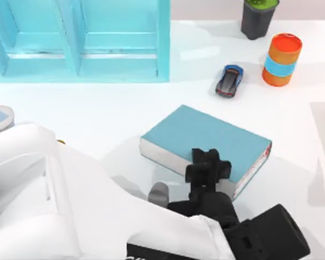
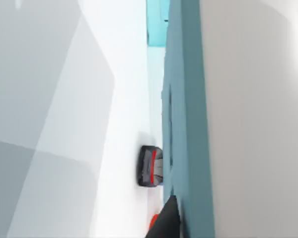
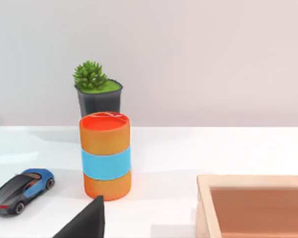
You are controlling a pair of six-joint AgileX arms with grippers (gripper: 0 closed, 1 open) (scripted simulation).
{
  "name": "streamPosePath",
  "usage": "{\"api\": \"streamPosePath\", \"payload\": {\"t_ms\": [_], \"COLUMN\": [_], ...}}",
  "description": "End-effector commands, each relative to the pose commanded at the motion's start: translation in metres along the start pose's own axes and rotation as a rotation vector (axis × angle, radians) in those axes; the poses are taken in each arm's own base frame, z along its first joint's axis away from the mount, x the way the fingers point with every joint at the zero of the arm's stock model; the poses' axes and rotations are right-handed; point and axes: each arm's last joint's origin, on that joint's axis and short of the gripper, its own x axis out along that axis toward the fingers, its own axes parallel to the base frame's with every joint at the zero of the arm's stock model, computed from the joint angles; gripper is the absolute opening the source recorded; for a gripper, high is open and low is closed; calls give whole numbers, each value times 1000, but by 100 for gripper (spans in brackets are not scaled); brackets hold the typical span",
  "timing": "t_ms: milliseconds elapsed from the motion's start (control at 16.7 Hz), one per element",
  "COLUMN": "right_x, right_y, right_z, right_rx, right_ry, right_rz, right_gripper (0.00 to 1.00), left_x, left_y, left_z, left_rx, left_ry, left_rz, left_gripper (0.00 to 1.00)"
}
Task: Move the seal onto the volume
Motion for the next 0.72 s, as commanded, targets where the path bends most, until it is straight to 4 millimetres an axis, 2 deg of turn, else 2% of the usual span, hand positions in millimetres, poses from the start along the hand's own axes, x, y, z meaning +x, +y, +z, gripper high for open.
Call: {"api": "streamPosePath", "payload": {"t_ms": [240, 720], "right_x": [0, 0], "right_y": [0, 0], "right_z": [0, 0], "right_rx": [0, 0], "right_ry": [0, 0], "right_rz": [0, 0], "right_gripper": [100, 100], "left_x": [0, 0], "left_y": [0, 0], "left_z": [0, 0], "left_rx": [0, 0], "left_ry": [0, 0], "left_rz": [0, 0], "left_gripper": [0, 60]}}
